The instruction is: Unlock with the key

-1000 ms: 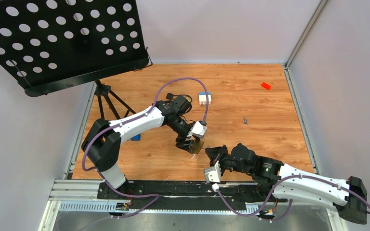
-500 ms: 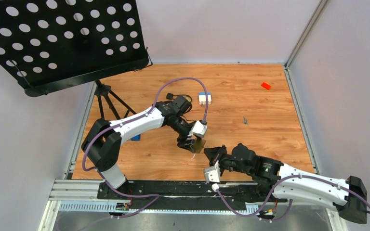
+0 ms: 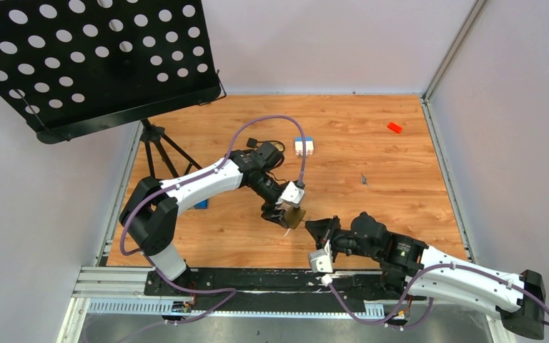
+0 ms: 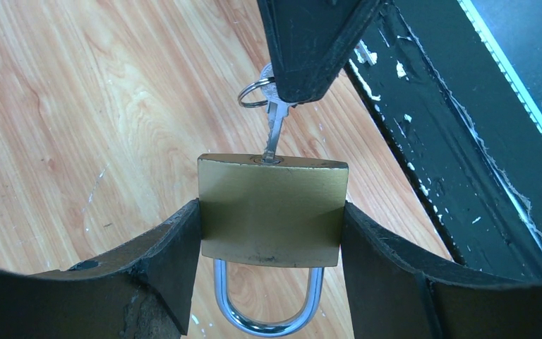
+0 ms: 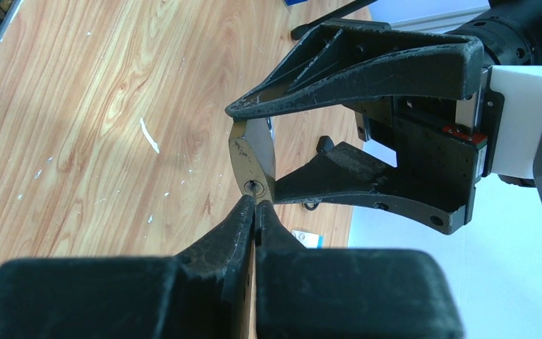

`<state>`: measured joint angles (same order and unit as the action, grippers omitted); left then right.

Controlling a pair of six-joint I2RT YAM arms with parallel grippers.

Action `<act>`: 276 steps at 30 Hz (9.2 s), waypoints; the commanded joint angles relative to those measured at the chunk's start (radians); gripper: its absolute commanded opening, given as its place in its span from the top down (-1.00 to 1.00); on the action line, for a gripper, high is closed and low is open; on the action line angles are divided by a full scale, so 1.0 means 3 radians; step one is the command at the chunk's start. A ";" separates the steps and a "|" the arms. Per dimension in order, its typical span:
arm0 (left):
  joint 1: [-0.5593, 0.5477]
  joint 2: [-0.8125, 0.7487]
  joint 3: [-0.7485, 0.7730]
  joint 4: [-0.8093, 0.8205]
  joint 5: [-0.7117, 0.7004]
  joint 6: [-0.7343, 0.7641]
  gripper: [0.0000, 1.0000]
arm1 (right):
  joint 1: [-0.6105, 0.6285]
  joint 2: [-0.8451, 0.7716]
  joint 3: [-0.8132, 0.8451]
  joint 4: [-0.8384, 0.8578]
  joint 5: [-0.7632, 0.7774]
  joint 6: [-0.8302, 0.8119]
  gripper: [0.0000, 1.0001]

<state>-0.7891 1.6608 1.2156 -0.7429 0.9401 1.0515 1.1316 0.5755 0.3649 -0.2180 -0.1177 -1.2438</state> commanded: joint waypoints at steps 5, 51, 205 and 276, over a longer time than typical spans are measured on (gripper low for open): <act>-0.0074 -0.0194 0.0188 -0.0197 0.0553 0.0185 1.00 | -0.0120 0.0012 -0.0072 -0.0008 0.0130 -0.0128 1.00; -0.0064 -0.0131 0.0148 0.0474 0.0178 -0.0653 1.00 | -0.0126 0.0174 0.0123 0.0138 0.0261 0.0073 1.00; -0.0482 -0.1029 -0.1000 0.2766 -0.2326 -0.1556 1.00 | -0.2376 0.3018 0.2182 -0.0379 -0.2633 0.3525 -0.55; -0.0152 -0.0482 -0.0541 0.1214 -0.0751 -0.0960 0.24 | -0.2949 0.2783 0.2065 -0.0217 -0.3088 0.3511 1.00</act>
<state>-0.8009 1.4853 1.0462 -0.3489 0.7029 0.7238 0.2687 1.4132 0.9619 -0.3973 -0.9756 -0.2493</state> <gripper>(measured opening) 0.369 0.211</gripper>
